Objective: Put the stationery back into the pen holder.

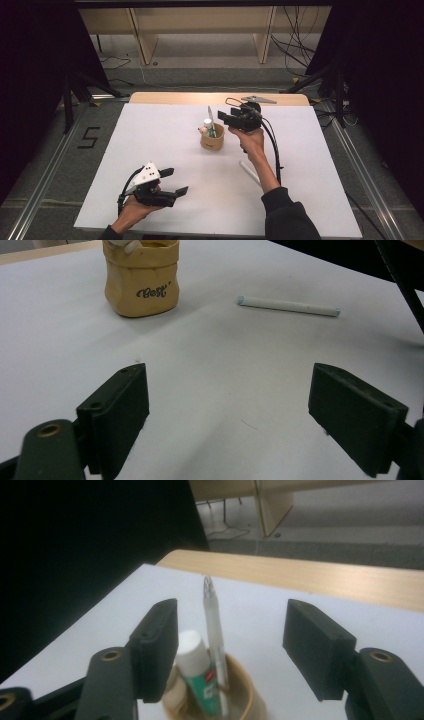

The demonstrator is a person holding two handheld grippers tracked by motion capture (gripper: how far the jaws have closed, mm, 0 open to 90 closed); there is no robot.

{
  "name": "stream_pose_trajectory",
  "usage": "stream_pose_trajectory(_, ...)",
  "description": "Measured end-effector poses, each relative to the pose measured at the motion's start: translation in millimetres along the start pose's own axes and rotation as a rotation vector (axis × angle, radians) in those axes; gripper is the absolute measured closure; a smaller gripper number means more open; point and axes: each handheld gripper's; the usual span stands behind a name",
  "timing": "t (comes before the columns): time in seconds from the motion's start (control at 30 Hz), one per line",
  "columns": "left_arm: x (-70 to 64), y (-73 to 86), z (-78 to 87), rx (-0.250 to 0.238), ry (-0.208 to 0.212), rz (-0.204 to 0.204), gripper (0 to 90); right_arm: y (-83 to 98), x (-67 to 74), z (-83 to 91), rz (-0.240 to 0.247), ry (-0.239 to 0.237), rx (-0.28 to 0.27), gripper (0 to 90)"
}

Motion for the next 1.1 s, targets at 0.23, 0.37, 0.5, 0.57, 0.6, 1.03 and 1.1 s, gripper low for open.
stream_pose_trajectory(0.23,0.0,0.2,0.0,-0.004,0.003,0.002,16.1,2.3,2.9,21.9,0.083,0.052,0.103,35.4)
stream_pose_trajectory(0.37,0.1,0.2,-0.1,-0.004,0.002,0.002,16.1,8.7,3.8,33.8,0.126,0.077,0.159,34.5)
stream_pose_trajectory(0.5,0.0,0.3,-0.2,-0.005,0.002,0.002,16.0,18.3,2.8,44.6,0.148,0.091,0.206,33.9)
stream_pose_trajectory(0.57,0.1,0.5,-0.4,-0.004,0.002,0.002,16.0,23.6,1.6,48.9,0.155,0.103,0.233,33.9)
stream_pose_trajectory(0.6,0.1,0.5,-0.5,-0.004,0.002,0.002,16.0,26.1,1.0,50.7,0.161,0.110,0.249,33.9)
stream_pose_trajectory(1.03,0.2,0.6,-0.3,-0.012,0.005,0.007,15.9,56.7,-6.0,59.9,0.177,0.128,0.402,34.2)
stream_pose_trajectory(1.1,-0.2,0.6,-0.3,-0.009,0.006,0.005,15.9,60.7,-5.7,61.1,0.188,0.132,0.417,34.2)
Point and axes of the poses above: each handheld gripper's, and its own axes: z roughly backward along the jaws, y roughly out of its underside, x roughly to its left
